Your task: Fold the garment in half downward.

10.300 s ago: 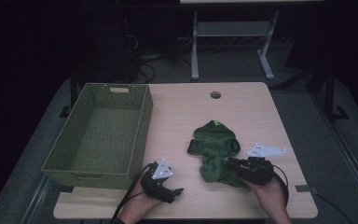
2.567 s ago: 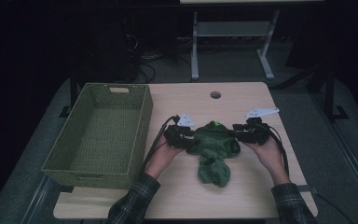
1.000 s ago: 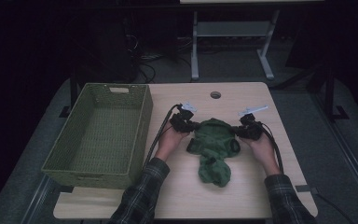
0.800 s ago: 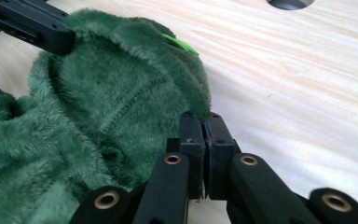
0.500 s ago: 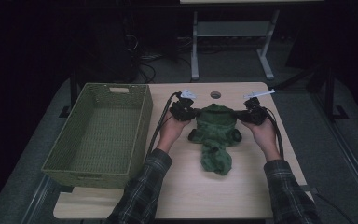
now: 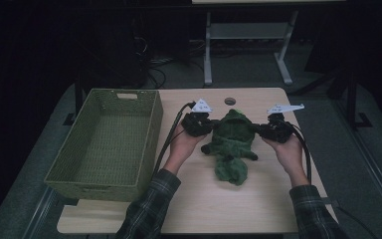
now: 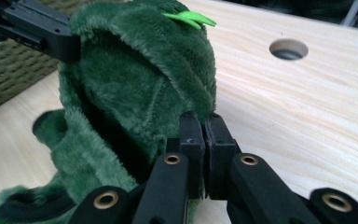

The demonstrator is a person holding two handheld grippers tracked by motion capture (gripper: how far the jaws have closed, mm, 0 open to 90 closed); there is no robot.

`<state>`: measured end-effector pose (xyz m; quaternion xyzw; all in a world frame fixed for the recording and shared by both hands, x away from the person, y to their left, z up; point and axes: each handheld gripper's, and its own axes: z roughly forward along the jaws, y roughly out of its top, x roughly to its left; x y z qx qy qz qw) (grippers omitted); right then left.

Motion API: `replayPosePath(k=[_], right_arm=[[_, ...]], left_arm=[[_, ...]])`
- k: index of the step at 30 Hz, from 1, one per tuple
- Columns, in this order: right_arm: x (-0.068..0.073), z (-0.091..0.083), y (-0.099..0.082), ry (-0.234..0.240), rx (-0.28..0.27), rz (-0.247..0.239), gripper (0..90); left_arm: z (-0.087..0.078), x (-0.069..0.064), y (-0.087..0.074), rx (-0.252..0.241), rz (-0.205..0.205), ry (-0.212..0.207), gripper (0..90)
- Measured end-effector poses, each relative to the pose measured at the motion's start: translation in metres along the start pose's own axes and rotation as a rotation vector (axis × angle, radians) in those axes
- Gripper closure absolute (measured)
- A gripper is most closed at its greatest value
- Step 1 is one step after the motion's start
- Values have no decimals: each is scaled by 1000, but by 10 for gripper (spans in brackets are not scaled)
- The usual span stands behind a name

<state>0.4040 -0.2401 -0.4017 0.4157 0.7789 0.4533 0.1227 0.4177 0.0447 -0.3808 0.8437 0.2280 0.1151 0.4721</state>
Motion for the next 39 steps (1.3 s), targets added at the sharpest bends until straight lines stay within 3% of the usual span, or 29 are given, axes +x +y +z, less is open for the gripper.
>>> replayPosePath(k=[4, 14, 22, 23, 27, 32, 33, 39], right_arm=[[8, -11, -7, 25, -19, -11, 874], [31, -30, -29, 67, -42, -59, 872], [48, -36, -44, 109, -22, -83, 871], [55, -39, -49, 115, -42, -108, 871], [63, -42, -60, 126, -36, -128, 869], [71, -42, -73, 150, -26, -119, 868], [73, -40, -80, 160, 3, -125, 867], [76, -38, -95, 174, 37, -125, 862]], left_arm=[[-8, -13, -5, -8, 32, -13, 872], [-28, -38, -25, -29, 55, -66, 872], [-37, -56, -44, -25, 90, -87, 872], [-38, -58, -46, -22, 93, -91, 872], [-40, -67, -58, -5, 113, -104, 872], [-38, -73, -75, 28, 106, -128, 872], [-37, -73, -79, 35, 104, -134, 873], [-35, -76, -95, 82, 98, -159, 873]])
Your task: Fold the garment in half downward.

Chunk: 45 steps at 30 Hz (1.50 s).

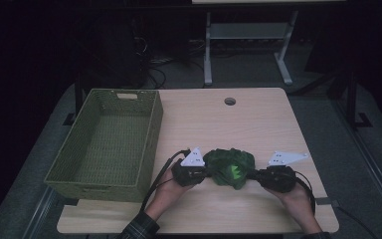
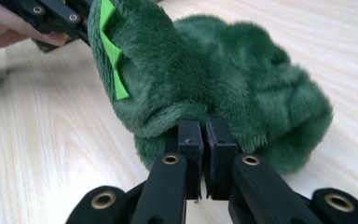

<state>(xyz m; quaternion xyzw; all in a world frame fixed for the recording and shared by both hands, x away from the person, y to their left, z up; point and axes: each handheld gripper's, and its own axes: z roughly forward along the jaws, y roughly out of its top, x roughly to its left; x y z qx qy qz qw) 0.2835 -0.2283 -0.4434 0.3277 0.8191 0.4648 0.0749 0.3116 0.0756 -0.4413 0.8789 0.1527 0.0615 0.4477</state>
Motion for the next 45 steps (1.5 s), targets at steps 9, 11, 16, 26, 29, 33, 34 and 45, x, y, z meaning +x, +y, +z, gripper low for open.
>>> replayPosePath(k=[9, 11, 16, 26, 29, 33, 34, 45], right_arm=[[2, 10, -11, -13, 89, -30, 859], [3, 12, -12, -11, 106, -27, 859], [5, 19, -17, -23, 154, -50, 860], [5, 7, -17, -1, 98, -13, 664], [7, -1, -18, -2, 83, -11, 616], [10, -11, -21, -6, 80, -14, 615], [11, -13, -22, -4, 73, -12, 614], [8, -10, 0, -45, 22, -30, 857]], left_arm=[[17, -3, -12, 69, 2, -29, 875], [19, -4, -13, 80, 4, -37, 875], [28, -4, -17, 121, 9, -41, 877], [15, -9, -15, 83, -23, -47, 774], [10, -11, -16, 99, -17, -42, 745], [1, -16, -17, 82, -29, -46, 719], [-2, -17, -16, 75, -28, -48, 719], [-4, -15, 18, 4, -34, -29, 894]])
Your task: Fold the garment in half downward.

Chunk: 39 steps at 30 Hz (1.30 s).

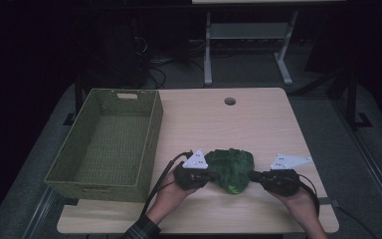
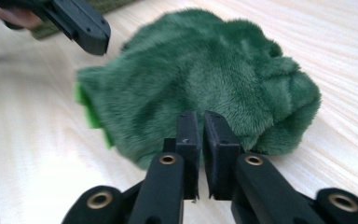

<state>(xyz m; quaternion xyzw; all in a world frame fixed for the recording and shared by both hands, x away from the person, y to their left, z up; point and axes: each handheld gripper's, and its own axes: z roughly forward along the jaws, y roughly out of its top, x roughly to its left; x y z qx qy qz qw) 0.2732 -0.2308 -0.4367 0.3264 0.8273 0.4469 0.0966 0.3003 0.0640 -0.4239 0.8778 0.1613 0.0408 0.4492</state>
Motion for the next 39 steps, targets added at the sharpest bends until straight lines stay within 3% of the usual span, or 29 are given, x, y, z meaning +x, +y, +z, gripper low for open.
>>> replayPosePath(k=[4, 7, 9, 11, 14, 21, 25, 28, 34, 39], right_arm=[[-6, 21, -2, -27, 77, 9, 892], [-7, 32, -5, -37, 134, 21, 897], [-7, 38, -5, -37, 142, 23, 897], [-6, 41, -5, -31, 148, 25, 898], [-6, 48, -5, -26, 163, 20, 899], [-6, 43, -5, -16, 154, 41, 897], [-8, 24, -3, -32, 88, 40, 884], [-12, 9, -1, -46, 43, 61, 884], [-33, -3, 7, -117, 20, 85, 899], [-55, 6, 20, -143, 18, 112, 900]], left_arm=[[15, 12, -7, 63, -15, 18, 896], [23, 23, -15, 91, -48, 31, 897], [27, 26, -17, 104, -52, 35, 897], [33, 28, -18, 143, -33, 69, 897], [41, 33, -20, 189, -22, 86, 897], [37, 36, -20, 156, -51, 73, 897], [28, 34, -18, 120, -79, 58, 897], [21, 27, -13, 99, -71, 41, 897], [12, 8, -5, 64, -45, -16, 897], [18, -8, -4, 74, -26, -65, 897]])
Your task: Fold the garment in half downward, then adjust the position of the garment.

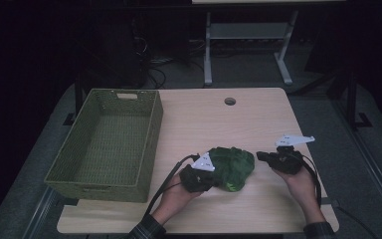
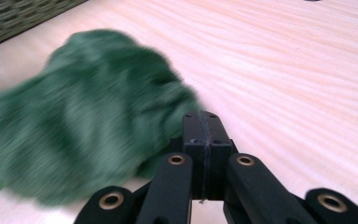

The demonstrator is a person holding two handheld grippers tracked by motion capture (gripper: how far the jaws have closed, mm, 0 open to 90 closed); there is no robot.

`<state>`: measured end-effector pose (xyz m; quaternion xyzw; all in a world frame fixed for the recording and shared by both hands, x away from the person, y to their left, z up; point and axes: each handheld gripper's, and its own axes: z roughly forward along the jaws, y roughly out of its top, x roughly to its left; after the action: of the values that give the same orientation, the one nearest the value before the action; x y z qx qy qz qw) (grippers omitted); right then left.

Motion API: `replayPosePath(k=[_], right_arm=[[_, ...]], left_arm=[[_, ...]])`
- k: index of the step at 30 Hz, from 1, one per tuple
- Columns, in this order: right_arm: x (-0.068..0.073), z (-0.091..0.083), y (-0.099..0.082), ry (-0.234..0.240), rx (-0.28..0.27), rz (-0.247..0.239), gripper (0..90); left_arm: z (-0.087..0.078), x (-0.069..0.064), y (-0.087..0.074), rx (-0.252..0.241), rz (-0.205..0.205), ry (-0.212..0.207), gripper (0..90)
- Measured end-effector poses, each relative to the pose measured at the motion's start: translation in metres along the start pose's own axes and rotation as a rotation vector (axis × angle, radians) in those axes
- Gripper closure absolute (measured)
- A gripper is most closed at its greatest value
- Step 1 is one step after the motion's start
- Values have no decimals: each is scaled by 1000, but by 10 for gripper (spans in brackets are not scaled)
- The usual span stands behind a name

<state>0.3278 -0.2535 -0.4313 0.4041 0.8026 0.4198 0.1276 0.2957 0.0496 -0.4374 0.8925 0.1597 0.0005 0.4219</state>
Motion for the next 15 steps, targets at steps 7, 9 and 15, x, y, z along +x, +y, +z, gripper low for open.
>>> replayPosePath(k=[7, 9, 15], right_arm=[[-22, 32, 15, -13, -15, 38, 900], [-26, 43, 18, -11, 4, 47, 900], [-26, 69, 21, 16, 22, 27, 900]], left_arm=[[14, -4, -3, 34, 4, -32, 897], [18, -5, -4, 44, 5, -42, 896], [32, -5, -5, 70, 6, -61, 896]])
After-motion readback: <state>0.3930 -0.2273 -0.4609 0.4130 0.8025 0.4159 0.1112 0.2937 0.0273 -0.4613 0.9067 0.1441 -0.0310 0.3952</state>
